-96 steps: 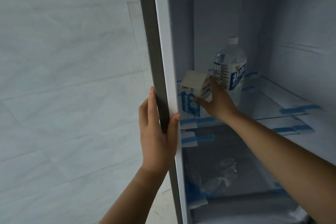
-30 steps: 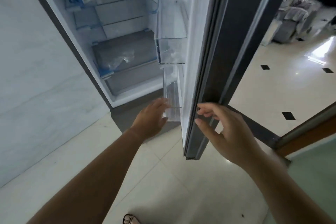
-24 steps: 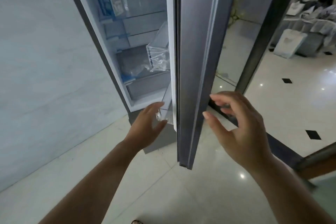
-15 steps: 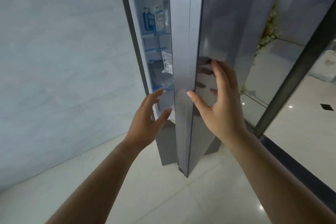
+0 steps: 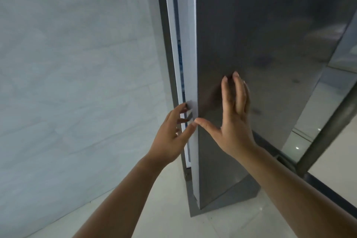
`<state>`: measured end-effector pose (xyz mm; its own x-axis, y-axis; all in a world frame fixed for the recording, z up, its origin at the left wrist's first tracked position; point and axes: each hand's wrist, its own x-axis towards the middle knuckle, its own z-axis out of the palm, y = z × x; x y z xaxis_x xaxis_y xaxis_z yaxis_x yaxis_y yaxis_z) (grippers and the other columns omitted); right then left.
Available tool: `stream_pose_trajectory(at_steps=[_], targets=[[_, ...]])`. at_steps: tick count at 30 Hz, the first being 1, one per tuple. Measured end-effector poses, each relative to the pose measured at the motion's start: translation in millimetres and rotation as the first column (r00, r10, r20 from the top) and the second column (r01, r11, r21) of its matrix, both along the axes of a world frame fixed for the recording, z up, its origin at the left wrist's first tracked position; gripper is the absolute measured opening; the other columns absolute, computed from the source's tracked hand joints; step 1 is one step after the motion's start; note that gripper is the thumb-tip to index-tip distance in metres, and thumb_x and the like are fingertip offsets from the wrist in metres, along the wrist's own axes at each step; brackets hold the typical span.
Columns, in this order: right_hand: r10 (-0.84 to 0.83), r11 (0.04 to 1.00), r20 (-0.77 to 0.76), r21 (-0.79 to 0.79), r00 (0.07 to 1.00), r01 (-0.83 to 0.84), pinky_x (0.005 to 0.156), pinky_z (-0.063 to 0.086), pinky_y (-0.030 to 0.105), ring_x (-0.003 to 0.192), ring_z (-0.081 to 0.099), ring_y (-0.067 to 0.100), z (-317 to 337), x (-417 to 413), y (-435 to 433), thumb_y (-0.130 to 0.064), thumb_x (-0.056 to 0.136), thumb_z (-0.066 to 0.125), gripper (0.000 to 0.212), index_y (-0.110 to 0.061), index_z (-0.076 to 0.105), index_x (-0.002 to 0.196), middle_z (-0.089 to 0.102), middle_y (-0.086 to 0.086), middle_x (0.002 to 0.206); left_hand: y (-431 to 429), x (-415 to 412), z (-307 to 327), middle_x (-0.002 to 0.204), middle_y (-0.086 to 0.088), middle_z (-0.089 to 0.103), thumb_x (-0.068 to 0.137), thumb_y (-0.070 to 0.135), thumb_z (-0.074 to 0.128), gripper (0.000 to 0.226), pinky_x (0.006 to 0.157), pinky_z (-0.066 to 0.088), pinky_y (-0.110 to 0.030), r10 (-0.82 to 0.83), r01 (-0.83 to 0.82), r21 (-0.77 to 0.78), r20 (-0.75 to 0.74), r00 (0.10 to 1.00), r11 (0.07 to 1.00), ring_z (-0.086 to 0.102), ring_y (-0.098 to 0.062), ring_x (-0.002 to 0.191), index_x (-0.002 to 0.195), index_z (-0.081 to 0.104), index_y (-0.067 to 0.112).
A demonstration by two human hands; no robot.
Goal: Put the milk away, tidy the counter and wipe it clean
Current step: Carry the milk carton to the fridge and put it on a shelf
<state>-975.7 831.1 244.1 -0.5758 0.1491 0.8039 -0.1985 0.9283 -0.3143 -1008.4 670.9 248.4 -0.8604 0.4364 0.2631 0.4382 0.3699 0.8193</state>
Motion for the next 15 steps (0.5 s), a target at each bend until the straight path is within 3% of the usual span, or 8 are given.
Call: stream_pose_trajectory(at_steps=[6, 10, 15], targets=[[-0.008, 0.991, 0.032, 0.137, 0.999, 0.004, 0.111, 0.025, 0.048, 0.141, 0.011, 0.032, -3, -39, 14, -0.057, 0.086, 0.047, 0.075, -0.022, 0.016, 0.145, 0.01, 0.008, 0.153, 2, -30, -3, 0.146, 0.015, 0.037, 0.078, 0.052, 0.047, 0.069, 0.096, 0.048, -0.029, 0.081, -0.08, -0.053, 0.023, 0.996, 0.995, 0.049, -0.004, 0.117, 0.142, 0.026, 0.037], [-0.039, 0.991, 0.084, 0.128, 0.996, 0.028, 0.111, 0.021, 0.049, 0.142, 0.007, 0.032, 3, -66, 34, -0.055, 0.083, 0.052, 0.076, -0.026, 0.02, 0.146, 0.009, 0.01, 0.155, 14, -47, -5, 0.146, 0.01, 0.039, 0.089, 0.034, 0.049, 0.056, 0.089, 0.048, -0.019, 0.197, -0.196, -0.049, 0.015, 0.98, 0.979, 0.052, -0.004, 0.111, 0.141, 0.03, 0.034], [-0.044, 0.981, 0.091, 0.192, 0.995, 0.026, 0.112, 0.017, 0.055, 0.142, 0.01, 0.037, 5, -100, 65, -0.045, 0.08, 0.064, 0.081, -0.025, 0.022, 0.147, 0.011, 0.014, 0.156, 37, -65, -3, 0.139, 0.009, 0.046, 0.09, 0.024, 0.054, 0.051, 0.095, 0.05, -0.032, 0.353, -0.355, 0.024, 0.078, 0.933, 0.934, 0.052, -0.013, 0.118, 0.136, 0.036, 0.034]])
